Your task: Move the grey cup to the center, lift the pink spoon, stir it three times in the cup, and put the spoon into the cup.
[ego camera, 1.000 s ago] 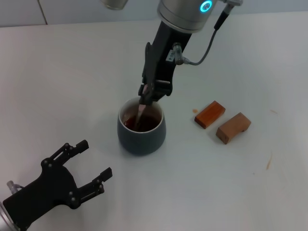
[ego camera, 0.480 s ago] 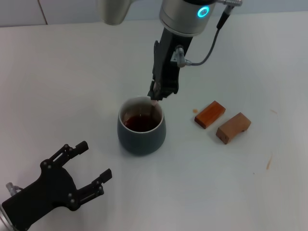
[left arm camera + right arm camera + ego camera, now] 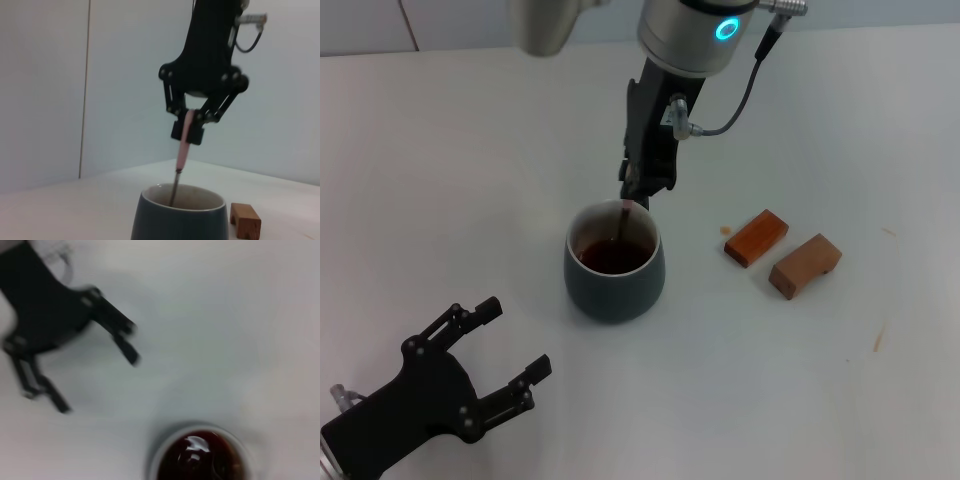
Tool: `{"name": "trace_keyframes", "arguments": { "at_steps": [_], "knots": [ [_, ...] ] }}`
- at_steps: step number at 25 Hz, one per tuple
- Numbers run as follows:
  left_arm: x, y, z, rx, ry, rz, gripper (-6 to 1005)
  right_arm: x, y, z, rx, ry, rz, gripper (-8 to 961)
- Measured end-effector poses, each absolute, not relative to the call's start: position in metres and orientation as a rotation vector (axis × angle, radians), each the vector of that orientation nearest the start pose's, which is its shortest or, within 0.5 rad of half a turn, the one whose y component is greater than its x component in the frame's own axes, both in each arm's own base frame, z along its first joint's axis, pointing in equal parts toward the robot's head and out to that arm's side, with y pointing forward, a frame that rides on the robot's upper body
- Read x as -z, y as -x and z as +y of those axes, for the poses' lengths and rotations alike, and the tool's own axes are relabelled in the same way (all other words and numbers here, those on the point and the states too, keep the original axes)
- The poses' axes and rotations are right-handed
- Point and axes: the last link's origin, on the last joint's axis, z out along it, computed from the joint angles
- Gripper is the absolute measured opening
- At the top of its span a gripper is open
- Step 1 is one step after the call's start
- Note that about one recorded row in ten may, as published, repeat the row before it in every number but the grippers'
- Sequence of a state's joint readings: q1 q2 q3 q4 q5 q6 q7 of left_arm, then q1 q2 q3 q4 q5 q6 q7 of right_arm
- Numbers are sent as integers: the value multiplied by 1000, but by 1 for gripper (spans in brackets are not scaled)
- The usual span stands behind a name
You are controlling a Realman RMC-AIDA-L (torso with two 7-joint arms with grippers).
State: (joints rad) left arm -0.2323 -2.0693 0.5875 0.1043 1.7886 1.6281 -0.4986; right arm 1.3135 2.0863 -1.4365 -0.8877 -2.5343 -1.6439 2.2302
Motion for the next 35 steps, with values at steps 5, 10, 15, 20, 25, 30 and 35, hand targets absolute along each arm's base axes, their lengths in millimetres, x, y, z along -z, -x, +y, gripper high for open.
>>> {"name": "trace_keyframes", "arguments": {
  "at_steps": [5, 10, 15, 20, 25, 30, 35],
  "knots": [
    [54, 327, 190, 936, 2387, -429, 866, 55, -11, 384, 896, 2963, -37, 135],
    [54, 328, 190, 936, 2384, -431, 866, 50, 0, 376, 809, 3053, -59, 136],
    [54, 328, 190, 936, 2385, -430, 866, 52, -2, 386, 801, 2982, -59, 137],
    [54, 328, 190, 937, 2381, -431, 866, 53, -6, 387, 868, 2940, -50, 138],
    [54, 328, 190, 937, 2379, -432, 866, 51, -7, 379, 890, 2979, -54, 139],
    [53, 328, 190, 941, 2376, -431, 866, 51, -10, 377, 909, 2993, -39, 140],
    [52, 327, 190, 946, 2373, -428, 866, 50, -12, 373, 874, 3034, 4, 141]
  ]
}}
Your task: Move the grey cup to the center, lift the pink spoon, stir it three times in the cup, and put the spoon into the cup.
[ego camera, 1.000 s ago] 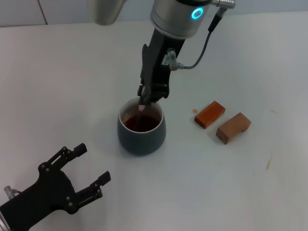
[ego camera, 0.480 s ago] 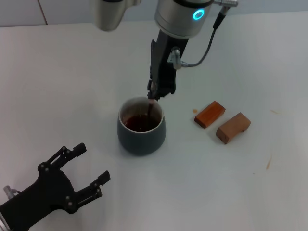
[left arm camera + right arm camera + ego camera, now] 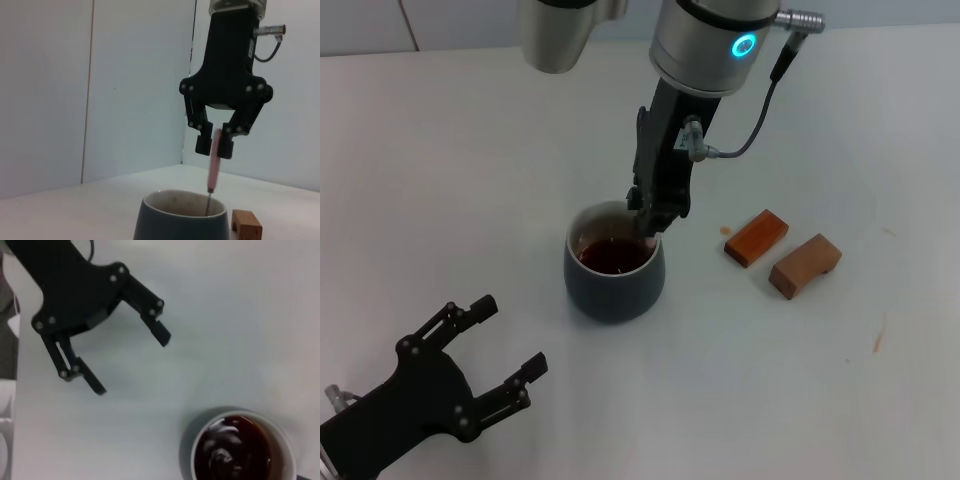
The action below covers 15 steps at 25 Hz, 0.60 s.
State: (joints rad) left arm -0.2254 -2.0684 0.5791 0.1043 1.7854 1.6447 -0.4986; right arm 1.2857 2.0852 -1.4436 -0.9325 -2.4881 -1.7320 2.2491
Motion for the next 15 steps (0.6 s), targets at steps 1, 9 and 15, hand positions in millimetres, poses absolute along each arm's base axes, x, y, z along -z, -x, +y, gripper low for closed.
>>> {"name": "trace_keyframes", "arguments": {
  "at_steps": [1, 9, 15],
  "knots": [
    [52, 327, 190, 946, 2373, -428, 866, 49, -13, 373, 856, 3038, 6, 141],
    [51, 328, 190, 946, 2373, -425, 866, 26, -12, 365, 484, 3050, -47, 385],
    [51, 328, 190, 945, 2372, -424, 866, -28, -32, 350, -244, 2986, -65, 452]
  ]
}}
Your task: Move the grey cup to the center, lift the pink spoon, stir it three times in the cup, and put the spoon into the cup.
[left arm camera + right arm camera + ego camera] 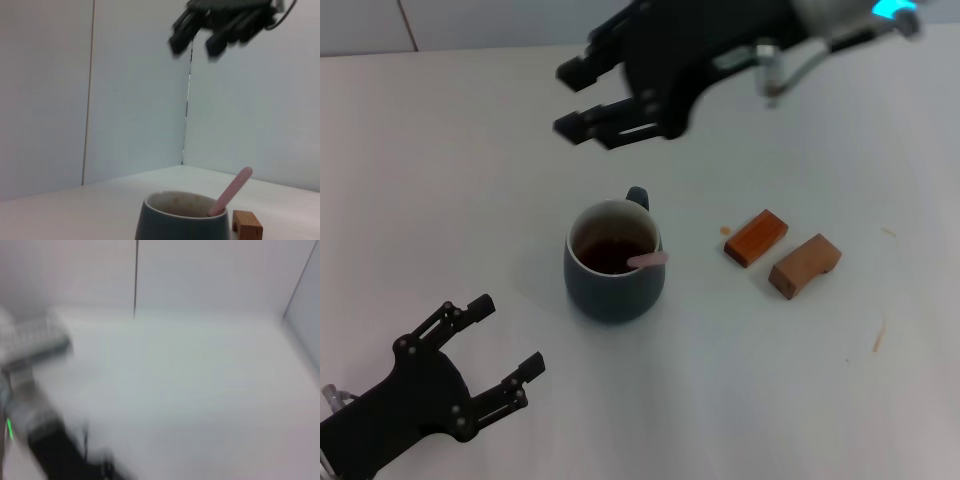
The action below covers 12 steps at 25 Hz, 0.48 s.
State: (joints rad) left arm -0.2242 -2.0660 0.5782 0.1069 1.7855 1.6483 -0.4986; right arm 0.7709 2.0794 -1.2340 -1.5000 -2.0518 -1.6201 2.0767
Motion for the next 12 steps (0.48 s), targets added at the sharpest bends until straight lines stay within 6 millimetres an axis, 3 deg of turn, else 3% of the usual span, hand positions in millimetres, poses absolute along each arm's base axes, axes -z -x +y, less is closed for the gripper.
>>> {"name": "trace_keyframes", "arguments": {
  "at_steps": [3, 6, 9, 12],
  "knots": [
    [50, 328, 190, 943, 2373, -420, 866, -53, -66, 337, -667, 2904, -70, 452],
    [50, 328, 191, 943, 2373, -420, 866, -65, -104, 324, -938, 2793, -47, 453],
    [49, 328, 192, 944, 2374, -416, 866, -63, -148, 310, -1113, 2682, -31, 453],
    [49, 327, 193, 946, 2374, -416, 866, -54, -186, 292, -1212, 2571, -69, 519]
  ]
}}
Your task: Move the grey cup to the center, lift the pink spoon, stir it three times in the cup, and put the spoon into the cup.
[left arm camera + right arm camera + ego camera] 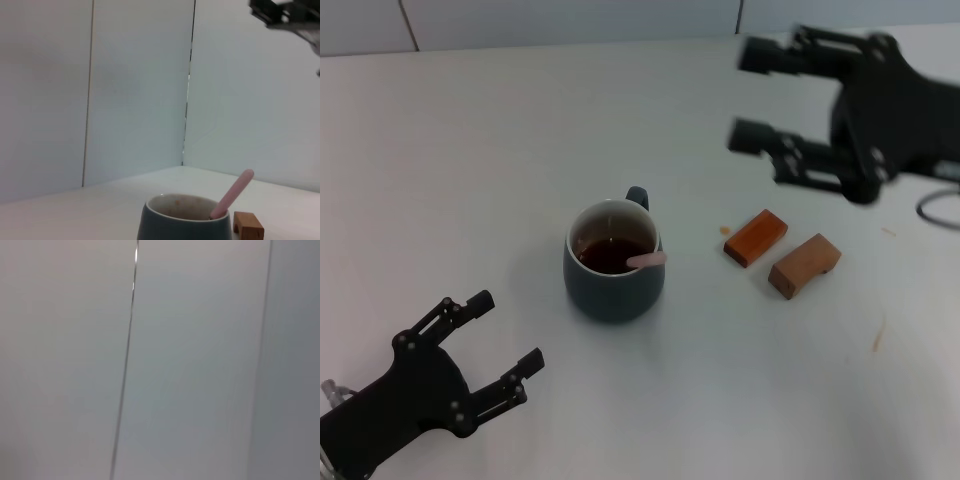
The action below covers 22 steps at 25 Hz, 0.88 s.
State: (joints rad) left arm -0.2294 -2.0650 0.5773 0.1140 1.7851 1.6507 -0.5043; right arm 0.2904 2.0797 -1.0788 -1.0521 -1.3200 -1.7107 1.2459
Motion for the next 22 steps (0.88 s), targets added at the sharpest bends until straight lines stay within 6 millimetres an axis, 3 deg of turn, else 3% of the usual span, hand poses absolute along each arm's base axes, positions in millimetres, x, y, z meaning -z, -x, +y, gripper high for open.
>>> {"name": "trace_keyframes", "arguments": {
  "at_steps": [3, 4, 8, 10, 12, 22],
  "knots": [
    [49, 327, 194, 948, 2374, -413, 866, -33, -234, 277, -1206, 2466, 32, 585],
    [49, 327, 194, 946, 2374, -411, 866, -33, -234, 277, -1206, 2466, 32, 607],
    [49, 327, 195, 942, 2375, -410, 866, -12, -270, 265, -1117, 2446, 132, 720],
    [49, 327, 195, 942, 2375, -410, 866, -4, -280, 260, -1061, 2482, 169, 781],
    [49, 327, 195, 938, 2376, -406, 866, 9, -293, 252, -978, 2546, 233, 781],
    [53, 324, 205, 918, 2405, -384, 866, 31, -322, 233, -783, 2605, 341, 781]
  ]
}}
